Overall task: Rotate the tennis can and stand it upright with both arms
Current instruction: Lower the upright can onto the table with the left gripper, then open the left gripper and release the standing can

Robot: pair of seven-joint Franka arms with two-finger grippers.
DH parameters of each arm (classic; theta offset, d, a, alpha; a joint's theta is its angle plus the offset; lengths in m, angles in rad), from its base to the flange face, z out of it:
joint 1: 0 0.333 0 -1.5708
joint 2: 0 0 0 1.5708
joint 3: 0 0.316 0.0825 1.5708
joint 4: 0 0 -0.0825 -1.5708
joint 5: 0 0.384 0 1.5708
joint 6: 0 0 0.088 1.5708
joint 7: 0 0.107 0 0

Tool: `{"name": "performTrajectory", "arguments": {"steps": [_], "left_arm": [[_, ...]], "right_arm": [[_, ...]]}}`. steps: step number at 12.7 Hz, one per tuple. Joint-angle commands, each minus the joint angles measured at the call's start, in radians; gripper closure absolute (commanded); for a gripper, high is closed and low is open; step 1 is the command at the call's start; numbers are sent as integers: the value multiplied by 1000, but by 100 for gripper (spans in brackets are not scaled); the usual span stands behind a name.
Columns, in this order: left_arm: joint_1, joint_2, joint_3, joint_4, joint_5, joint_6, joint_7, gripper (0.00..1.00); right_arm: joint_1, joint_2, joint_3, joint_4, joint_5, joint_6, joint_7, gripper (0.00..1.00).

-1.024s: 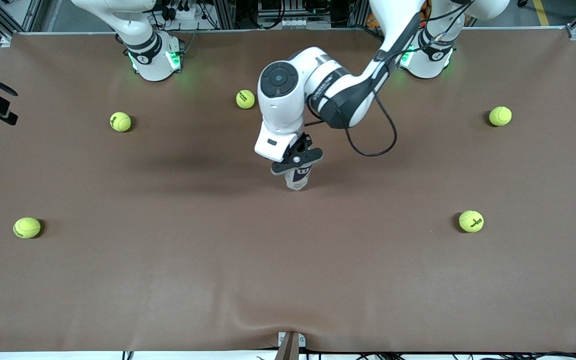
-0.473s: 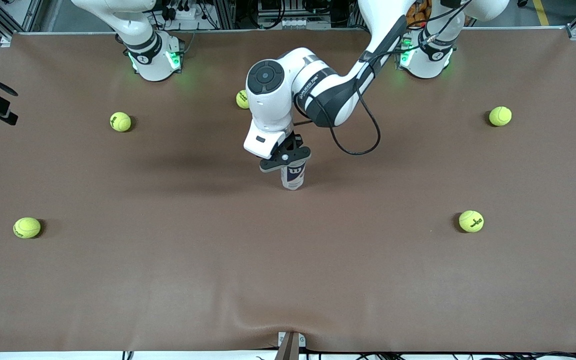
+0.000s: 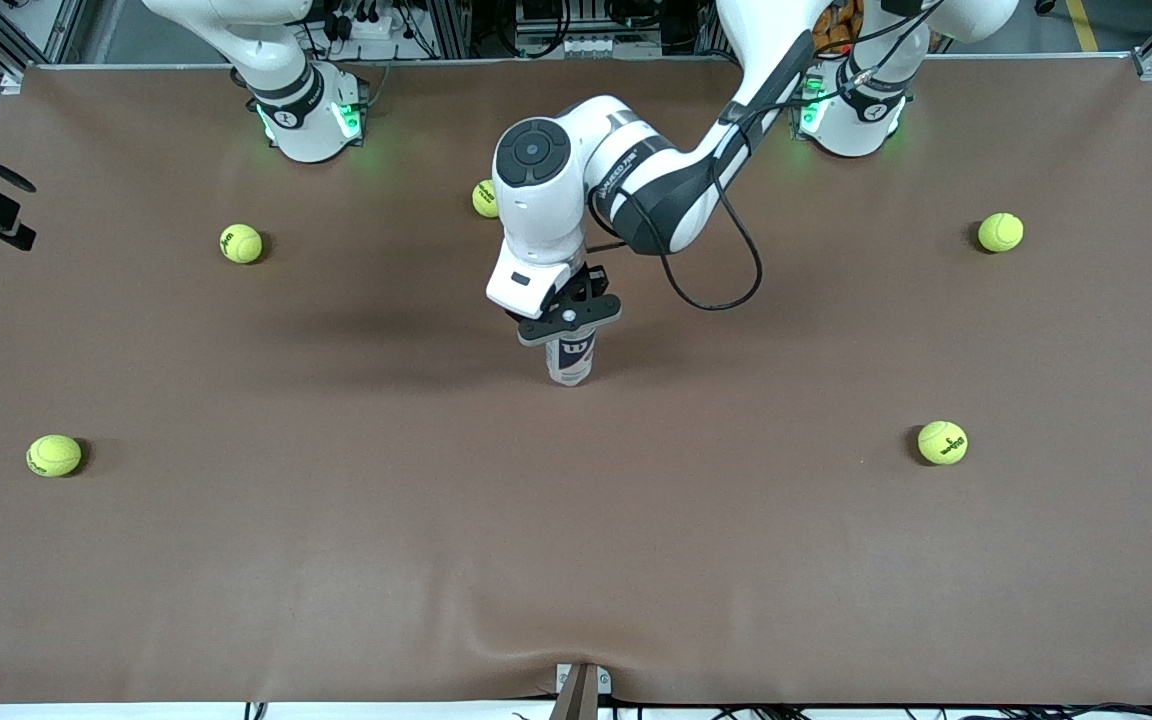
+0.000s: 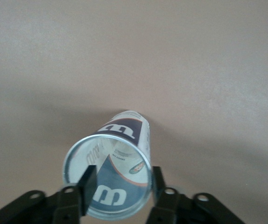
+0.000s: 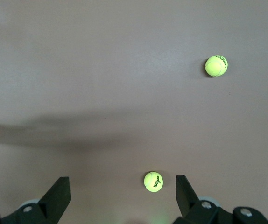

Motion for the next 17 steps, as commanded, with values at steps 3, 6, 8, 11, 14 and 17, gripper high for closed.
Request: {"name": "performTrajectory", "arguments": {"steps": [3,6,8,11,14,17], "left_arm": [[-14,1,11,22,28,-3,-17,0],[-12,-30,8,22,26,-10,-14,0],[-5,-74,13,21,28,-15,-12,0],[33,-116,29,17,31,-18,-3,0],[96,-142,52,17,28,-23,99,0],[164,-185,52,14,31,-44,165,0]], "right_arm": [[-15,9,11,17,-16,-2,-11,0],[-13,9,11,17,-14,-2,-11,0],[-12,11,11,17,-14,-1,-11,0],[-12,11,11,17,-14,-1,-9,0],[-12,11,11,17,-14,1,-11,0],[-12,11,11,17,-16,1,-11,0]]}}
